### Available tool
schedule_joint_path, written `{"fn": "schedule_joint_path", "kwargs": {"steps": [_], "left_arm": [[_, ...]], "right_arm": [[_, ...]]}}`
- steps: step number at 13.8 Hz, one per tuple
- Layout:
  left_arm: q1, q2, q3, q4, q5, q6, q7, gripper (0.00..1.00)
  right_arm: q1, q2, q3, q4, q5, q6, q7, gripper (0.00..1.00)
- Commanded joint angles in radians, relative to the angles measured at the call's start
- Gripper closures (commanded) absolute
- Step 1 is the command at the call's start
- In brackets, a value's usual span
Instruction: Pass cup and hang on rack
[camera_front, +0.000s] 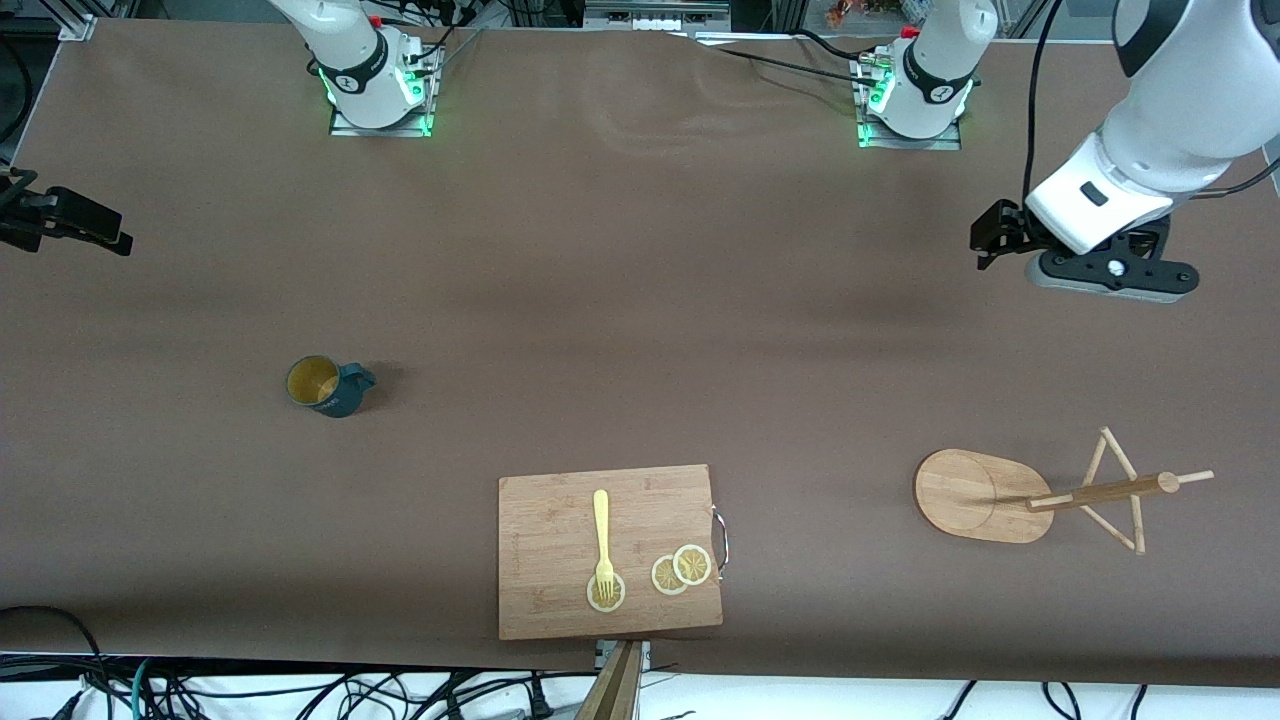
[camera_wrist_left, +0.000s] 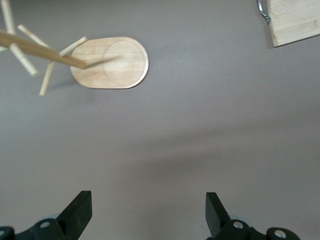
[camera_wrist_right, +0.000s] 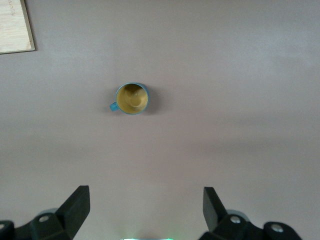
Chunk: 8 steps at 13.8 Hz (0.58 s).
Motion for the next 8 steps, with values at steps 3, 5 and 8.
{"fn": "schedule_joint_path", "kwargs": {"steps": [3, 5, 8], "left_arm": [[-0.005, 0.100, -0.024, 0.093, -0.073, 0.027, 0.004, 0.00], [-0.008, 0.098, -0.026, 0.092, -0.070, 0.027, 0.009, 0.00], [0.015, 0.097, -0.015, 0.093, -0.042, 0.033, 0.013, 0.00]], "right_arm": [[-0.011, 0.001, 0.004, 0.008, 0.019, 0.002, 0.001, 0.00], [-0.012, 0.002, 0.004, 0.008, 0.019, 0.002, 0.001, 0.00], [-0.012, 0.002, 0.002, 0.008, 0.019, 0.002, 0.001, 0.00]]}}
